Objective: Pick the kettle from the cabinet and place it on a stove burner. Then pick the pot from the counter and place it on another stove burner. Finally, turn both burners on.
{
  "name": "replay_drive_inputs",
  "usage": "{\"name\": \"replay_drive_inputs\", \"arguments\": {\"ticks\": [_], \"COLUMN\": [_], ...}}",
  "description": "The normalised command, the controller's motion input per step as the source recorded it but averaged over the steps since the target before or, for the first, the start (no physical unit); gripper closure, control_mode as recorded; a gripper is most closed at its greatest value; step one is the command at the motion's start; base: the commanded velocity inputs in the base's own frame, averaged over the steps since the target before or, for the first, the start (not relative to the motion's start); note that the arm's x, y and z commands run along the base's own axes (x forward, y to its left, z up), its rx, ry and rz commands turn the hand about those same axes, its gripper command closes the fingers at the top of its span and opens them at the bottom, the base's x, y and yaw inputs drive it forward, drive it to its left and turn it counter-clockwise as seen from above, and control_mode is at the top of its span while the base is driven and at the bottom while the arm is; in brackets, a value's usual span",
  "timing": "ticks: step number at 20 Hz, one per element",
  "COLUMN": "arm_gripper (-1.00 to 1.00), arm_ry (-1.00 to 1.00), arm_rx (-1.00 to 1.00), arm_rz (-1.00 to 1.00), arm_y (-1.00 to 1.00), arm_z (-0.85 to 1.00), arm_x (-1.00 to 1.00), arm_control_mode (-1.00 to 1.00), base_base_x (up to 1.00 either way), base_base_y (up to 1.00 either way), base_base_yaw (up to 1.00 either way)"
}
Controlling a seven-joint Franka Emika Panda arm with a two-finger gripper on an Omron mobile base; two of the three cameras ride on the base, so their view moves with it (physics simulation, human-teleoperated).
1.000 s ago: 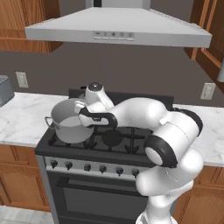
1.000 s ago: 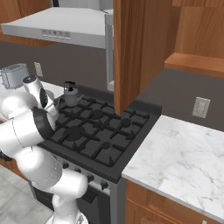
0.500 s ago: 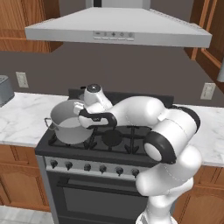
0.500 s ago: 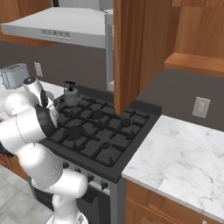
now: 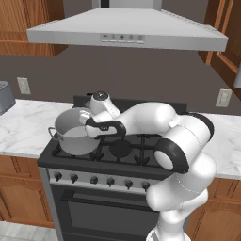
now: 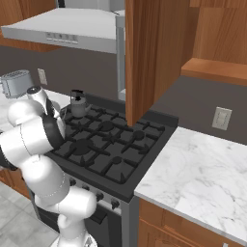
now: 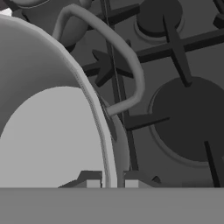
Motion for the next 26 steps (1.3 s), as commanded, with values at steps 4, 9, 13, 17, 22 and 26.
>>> {"name": "replay_drive_inputs", "arguments": {"ticks": [4,9,13,17,22,26], "arm_gripper": [1.0,1.0,1.0,1.0,1.0,1.0], "arm_ry": [-0.03,-0.05,-0.04,-0.03,-0.02,-0.01], "arm_rx": [0.0,0.0,0.0,0.0,0.0,0.0], "arm_rz": [0.0,-0.01,-0.01,-0.01,-0.01,-0.01], "arm_y": [0.02,0.02,0.02,0.02,0.02,0.03], "arm_z": [-0.04,-0.04,-0.08,-0.09,-0.08,-0.03], "arm_x": [0.03,0.05,0.07,0.07,0.08,0.08], "arm_control_mode": [-1.0,-1.0,-1.0,-1.0,-1.0,-1.0], "base_base_x": [0.0,0.0,0.0,0.0,0.0,0.0], "base_base_y": [0.0,0.0,0.0,0.0,0.0,0.0], "base_base_yaw": [0.0,0.0,0.0,0.0,0.0,0.0]}}
